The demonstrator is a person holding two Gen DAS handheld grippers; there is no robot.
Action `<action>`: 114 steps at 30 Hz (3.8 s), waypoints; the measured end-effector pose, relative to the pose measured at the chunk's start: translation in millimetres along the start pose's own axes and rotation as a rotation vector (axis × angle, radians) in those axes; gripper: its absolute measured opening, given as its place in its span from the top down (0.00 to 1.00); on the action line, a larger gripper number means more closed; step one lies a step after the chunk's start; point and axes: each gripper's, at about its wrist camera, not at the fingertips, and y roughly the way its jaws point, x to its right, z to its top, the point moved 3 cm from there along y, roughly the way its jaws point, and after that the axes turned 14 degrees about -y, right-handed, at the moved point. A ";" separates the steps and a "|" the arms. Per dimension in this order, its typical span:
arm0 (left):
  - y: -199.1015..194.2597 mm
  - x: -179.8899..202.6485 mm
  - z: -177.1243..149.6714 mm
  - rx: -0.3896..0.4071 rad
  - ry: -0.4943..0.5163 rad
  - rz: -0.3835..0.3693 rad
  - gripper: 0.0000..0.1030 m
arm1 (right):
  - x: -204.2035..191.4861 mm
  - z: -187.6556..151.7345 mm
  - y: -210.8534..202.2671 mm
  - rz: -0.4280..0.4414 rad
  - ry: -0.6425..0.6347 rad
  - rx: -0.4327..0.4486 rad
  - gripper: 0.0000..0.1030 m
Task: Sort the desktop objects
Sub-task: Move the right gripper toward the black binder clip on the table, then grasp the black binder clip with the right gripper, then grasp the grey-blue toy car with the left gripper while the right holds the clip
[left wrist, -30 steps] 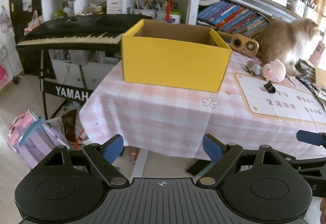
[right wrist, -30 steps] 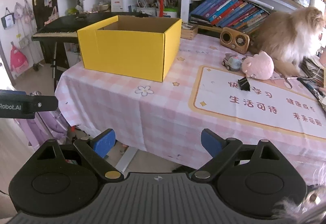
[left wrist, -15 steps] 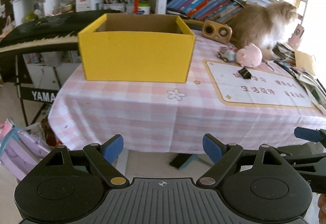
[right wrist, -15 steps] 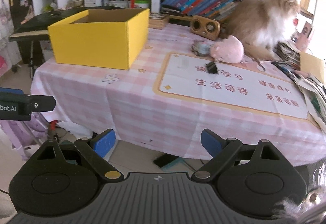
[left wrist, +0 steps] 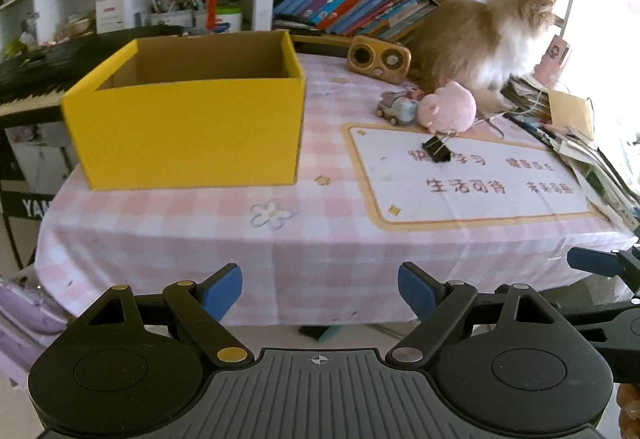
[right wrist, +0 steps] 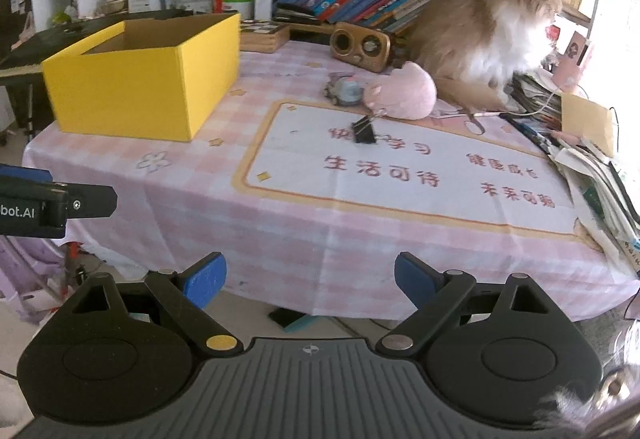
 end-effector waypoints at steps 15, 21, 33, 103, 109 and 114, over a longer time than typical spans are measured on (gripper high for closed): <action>56.6 52.0 22.8 -0.041 0.017 -0.012 0.15 | 61.2 9.7 41.7 -0.008 0.015 -0.042 0.12; 73.4 72.3 34.2 -0.035 0.022 -0.001 0.15 | 87.9 16.5 61.4 0.008 0.022 -0.042 0.12; 96.8 98.7 56.2 -0.006 0.006 0.069 0.15 | 129.8 43.2 102.1 0.106 0.030 0.021 0.31; 271.9 165.8 149.6 0.018 -0.062 0.110 0.22 | 212.9 67.2 156.7 0.291 0.170 0.119 0.98; 291.4 163.9 147.2 -0.019 -0.101 0.146 0.39 | 213.2 64.3 153.3 0.299 0.159 0.113 0.98; 295.3 168.1 143.5 -0.028 -0.074 0.142 0.53 | 214.4 62.7 151.1 0.294 0.161 0.109 0.98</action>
